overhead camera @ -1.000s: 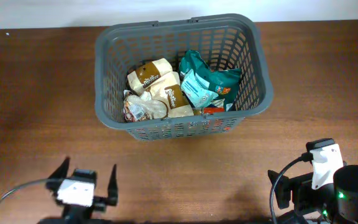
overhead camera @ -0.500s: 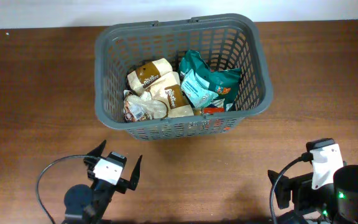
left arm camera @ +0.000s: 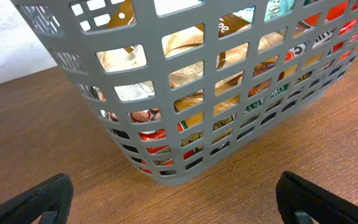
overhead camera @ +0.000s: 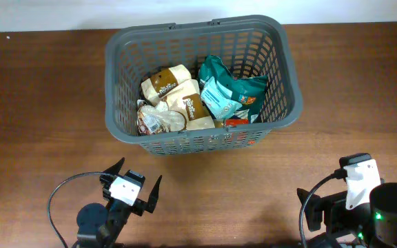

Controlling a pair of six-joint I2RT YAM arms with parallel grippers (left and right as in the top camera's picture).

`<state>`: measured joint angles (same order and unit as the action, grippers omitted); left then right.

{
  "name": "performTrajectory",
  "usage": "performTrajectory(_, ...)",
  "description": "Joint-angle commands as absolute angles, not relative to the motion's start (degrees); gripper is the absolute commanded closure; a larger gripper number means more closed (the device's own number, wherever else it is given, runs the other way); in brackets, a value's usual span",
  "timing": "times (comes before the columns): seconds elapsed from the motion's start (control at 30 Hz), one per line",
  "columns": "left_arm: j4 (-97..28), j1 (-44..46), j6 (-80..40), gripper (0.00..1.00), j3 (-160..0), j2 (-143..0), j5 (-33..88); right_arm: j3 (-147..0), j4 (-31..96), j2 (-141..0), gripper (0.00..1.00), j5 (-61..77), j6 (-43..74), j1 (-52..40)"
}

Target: Pack container

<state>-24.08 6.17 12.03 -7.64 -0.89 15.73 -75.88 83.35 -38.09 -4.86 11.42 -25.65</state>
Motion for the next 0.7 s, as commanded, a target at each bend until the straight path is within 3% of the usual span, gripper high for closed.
performTrajectory(0.0, -23.8, 5.8, 12.7, 0.01, -7.0, -0.3, 16.8, -75.8, 83.2, -38.0, 0.01, -4.8, 11.5, -25.8)
performTrajectory(0.47, -23.8, 5.8, 12.7, 0.01, -7.0, -0.3, 16.8, -75.8, 83.2, -38.0, 0.01, -4.8, 11.5, -25.8)
performTrajectory(0.67, -23.8, 5.8, 12.7, 0.01, -7.0, -0.3, 16.8, -75.7, 84.7, -37.2, 0.01, -14.2, 3.2, -25.8)
